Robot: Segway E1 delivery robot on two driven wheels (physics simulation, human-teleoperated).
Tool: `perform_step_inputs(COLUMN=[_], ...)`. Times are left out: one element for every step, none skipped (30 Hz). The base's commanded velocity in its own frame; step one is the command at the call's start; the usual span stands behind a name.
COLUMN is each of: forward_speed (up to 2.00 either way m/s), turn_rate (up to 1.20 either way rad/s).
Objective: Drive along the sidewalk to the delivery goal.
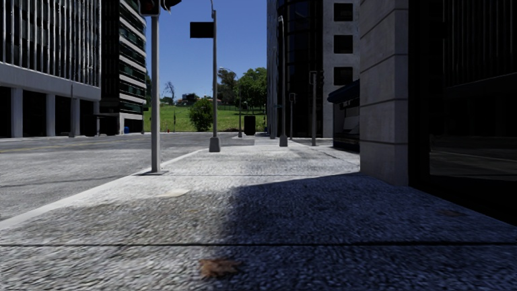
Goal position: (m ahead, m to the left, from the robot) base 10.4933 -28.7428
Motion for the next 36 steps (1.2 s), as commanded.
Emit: perform_step_inputs(forward_speed=[2.00,2.00,2.00,2.00,2.00,2.00,2.00,2.00,2.00,2.00,2.00,2.00,2.00,2.00,2.00,2.00,2.00,2.00,2.00,2.00,2.00,2.00,2.00,2.00,2.00,2.00,2.00,2.00,2.00,2.00,2.00,2.00,2.00,2.00,2.00,2.00], turn_rate=[0.00,0.00,0.00,0.00,0.00,0.00,0.00,0.00,0.00,0.00,0.00,0.00,0.00,0.00,0.00,0.00,0.00,0.00,0.00,0.00,0.00,0.00,0.00,0.00,0.00,0.00,0.00,0.00,0.00,0.00,0.00,0.00,0.00,0.00,0.00,0.00])
